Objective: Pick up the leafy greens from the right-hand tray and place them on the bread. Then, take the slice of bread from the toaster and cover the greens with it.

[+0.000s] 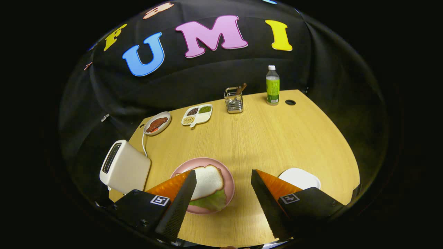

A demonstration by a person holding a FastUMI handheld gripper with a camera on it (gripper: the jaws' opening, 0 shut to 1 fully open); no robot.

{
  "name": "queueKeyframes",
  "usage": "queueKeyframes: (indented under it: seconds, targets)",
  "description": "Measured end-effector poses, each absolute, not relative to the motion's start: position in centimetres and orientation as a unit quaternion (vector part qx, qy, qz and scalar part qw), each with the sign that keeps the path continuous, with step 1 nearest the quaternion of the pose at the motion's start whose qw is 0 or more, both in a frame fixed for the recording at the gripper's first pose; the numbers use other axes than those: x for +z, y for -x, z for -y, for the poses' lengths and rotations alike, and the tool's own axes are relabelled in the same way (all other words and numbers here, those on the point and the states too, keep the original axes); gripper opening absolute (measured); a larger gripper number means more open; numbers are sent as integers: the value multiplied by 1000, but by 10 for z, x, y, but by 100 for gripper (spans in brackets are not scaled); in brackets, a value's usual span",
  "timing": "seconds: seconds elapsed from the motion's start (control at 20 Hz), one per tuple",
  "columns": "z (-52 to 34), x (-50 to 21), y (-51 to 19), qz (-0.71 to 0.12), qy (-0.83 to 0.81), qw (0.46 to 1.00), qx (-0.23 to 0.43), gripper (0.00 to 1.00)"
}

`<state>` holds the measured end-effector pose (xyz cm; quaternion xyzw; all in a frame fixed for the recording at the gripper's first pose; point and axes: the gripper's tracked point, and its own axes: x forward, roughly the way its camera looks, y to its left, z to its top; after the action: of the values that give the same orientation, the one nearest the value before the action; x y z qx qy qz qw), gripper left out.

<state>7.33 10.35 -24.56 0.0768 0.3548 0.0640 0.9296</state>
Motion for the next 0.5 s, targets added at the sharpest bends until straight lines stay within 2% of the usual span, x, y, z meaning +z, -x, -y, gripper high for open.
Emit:
queueKeyframes:
  seconds: [0.5]
  targets:
    - [-61,-75,-46,-156,-16,986,58,99]
